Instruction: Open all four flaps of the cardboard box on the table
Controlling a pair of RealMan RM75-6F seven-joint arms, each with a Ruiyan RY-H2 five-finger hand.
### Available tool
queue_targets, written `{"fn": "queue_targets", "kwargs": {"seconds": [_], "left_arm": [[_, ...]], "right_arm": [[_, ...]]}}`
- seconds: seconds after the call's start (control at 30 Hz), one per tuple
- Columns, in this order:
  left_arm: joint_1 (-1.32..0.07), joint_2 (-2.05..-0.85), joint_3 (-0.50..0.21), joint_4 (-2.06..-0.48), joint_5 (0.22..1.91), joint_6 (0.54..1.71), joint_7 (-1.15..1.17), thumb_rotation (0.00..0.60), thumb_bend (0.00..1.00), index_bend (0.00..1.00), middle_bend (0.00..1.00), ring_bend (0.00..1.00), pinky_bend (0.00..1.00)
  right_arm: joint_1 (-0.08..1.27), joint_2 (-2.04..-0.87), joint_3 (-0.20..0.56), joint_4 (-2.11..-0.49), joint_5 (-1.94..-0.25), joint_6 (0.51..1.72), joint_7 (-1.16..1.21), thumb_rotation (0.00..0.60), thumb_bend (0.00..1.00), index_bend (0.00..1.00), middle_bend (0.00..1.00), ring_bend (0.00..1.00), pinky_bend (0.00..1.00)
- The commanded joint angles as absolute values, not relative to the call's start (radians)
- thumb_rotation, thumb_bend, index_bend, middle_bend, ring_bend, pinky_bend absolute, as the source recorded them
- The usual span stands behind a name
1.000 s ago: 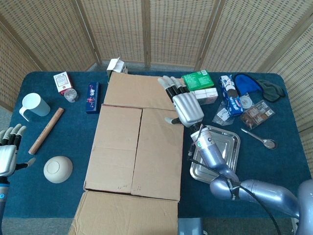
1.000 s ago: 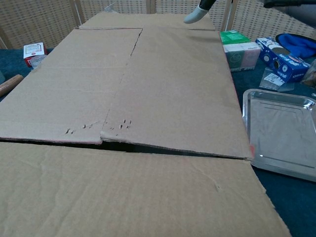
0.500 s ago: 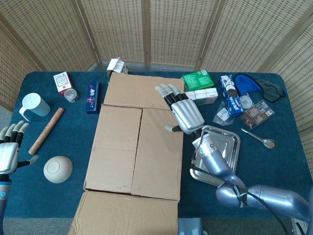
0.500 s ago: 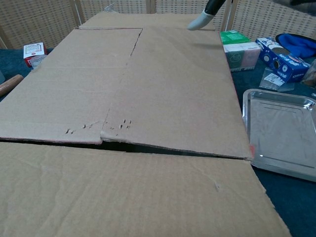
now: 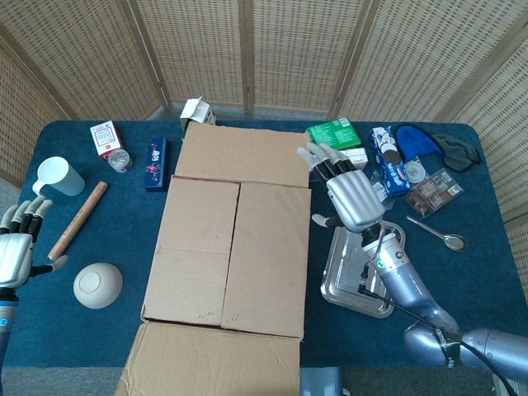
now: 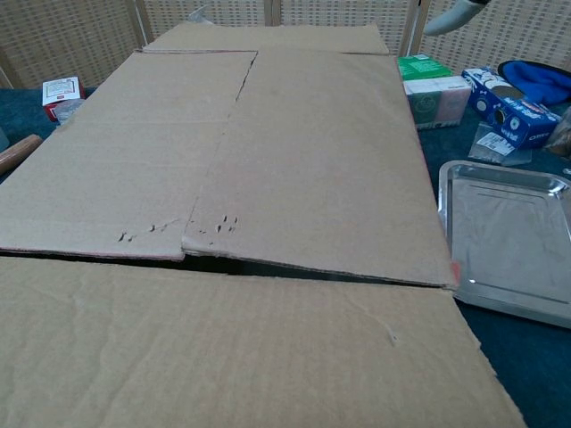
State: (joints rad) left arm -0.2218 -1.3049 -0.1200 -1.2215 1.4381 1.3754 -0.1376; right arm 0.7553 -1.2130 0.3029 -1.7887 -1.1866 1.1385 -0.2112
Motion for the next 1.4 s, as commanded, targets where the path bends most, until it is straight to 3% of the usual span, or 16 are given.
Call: {"fn": "queue_targets", "kwargs": {"seconds": [0.03,0.4,0.87,1.17,1.4], "left_arm": [[-0.245,-1.287,-0.122,-1.197,1.466,1.369,-0.181,0.6,0.07,0.0,0.0,0.0,0.0],[-0.361,-1.188,-0.105,-1.101,1.607,1.345,-0.366,0.6,0.07,0.0,0.0,0.0,0.0],[-0.493,-1.152,-0.093,-1.102,1.709,1.343,-0.511,0.6,0.07,0.06,0.0,0.0,0.0],[-0.61,-1.138,-0.102,-1.165,1.783,1.352,-0.596,0.6,0.05,0.14,0.0,0.01,0.02],[-0.694,-1.172,-0.117,-1.154,1.832,1.389,-0.657,0.6,0.04,0.26,0.1,0.08,0.13]], "right_arm": [[0.732,-1.188,0.293,-1.787,-1.2,1.152,-0.197,0.6,0.0,0.0,0.0,0.0,0.15],[0.624,-1.125,0.251,-1.697,-1.188,1.183,-0.105,0.6,0.0,0.0,0.0,0.0,0.15],[0.489,-1.158,0.191,-1.44,-1.23,1.255,0.049,0.6,0.0,0.0,0.0,0.0,0.15],[0.337,-1.129,0.122,-1.483,-1.258,1.359,0.076,0.6,0.0,0.0,0.0,0.0,0.15],[0.262,-1.092,0.094,-1.553,-1.28,1.412,0.065,0.6,0.0,0.0,0.0,0.0,0.15]]}}
